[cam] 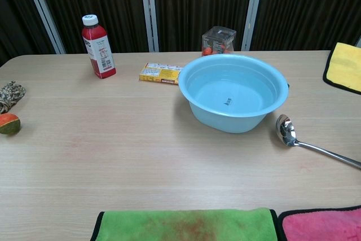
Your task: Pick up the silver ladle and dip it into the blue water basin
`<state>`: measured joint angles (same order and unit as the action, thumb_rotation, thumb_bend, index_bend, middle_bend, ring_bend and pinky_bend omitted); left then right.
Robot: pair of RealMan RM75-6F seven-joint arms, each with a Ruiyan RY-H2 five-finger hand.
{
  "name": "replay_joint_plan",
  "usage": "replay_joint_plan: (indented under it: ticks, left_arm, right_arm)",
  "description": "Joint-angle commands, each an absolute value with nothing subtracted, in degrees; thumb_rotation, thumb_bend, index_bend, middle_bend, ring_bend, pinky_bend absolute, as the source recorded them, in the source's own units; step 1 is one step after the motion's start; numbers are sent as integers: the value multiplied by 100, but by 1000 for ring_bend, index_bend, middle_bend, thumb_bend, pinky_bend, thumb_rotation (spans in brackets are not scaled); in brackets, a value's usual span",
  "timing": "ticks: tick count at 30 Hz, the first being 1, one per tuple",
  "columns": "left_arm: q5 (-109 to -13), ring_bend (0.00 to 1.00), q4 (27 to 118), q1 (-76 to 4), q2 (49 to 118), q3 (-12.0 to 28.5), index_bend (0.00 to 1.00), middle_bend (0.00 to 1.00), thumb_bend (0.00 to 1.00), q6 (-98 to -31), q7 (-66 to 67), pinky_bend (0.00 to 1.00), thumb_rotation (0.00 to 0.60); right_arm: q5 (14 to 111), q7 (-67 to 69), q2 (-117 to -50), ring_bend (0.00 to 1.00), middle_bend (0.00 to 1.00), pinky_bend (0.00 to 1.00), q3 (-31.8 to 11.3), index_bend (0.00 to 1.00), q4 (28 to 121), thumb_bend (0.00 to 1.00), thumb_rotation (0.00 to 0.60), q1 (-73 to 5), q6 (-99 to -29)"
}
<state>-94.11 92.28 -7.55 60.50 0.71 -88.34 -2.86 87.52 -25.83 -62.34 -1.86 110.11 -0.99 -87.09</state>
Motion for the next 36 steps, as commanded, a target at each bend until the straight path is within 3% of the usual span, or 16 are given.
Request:
replay_joint_plan:
  ticks: [1, 5, 9, 15, 27, 36]
  left_arm:
    - [-9423, 0, 9234, -746, 6050, 70, 0, 0, 167, -8854, -276, 0, 578]
    - [-9471, 0, 9258, -731, 6047, 55, 0, 0, 167, -8893, -264, 0, 574]
    - [-9477, 0, 9279, -729, 6042, 77, 0, 0, 167, -8937, -328, 0, 579]
    - [-9413, 0, 9233, -791, 6049, 92, 0, 0, 167, -8804, -401, 0, 579]
    - [-9377, 0, 9237, -835, 6068, 102, 0, 0, 167, -8721, -409, 0, 578]
    - [-9408, 0, 9197, -773, 6060, 152, 0, 0, 164, -8942, -567, 0, 577]
  right_arm:
    - [8748, -2589, -6237, 0, 0, 0, -186, 0, 11006, 32, 600, -108, -8693]
    - [8737, -2571, -6235, 0, 0, 0, -176, 45, 10999, 33, 600, -135, -8629]
    - [8620, -2484, -6254, 0, 0, 0, -142, 173, 10944, 46, 600, -234, -8356]
    - [8232, -2353, -6392, 0, 0, 0, -232, 362, 10736, 150, 600, -483, -7843]
    - [7639, -2141, -6921, 0, 0, 0, -516, 400, 9800, 222, 600, -1129, -6899]
    - [7393, -1526, -7438, 0, 0, 0, -618, 396, 8884, 236, 600, -1293, -6648]
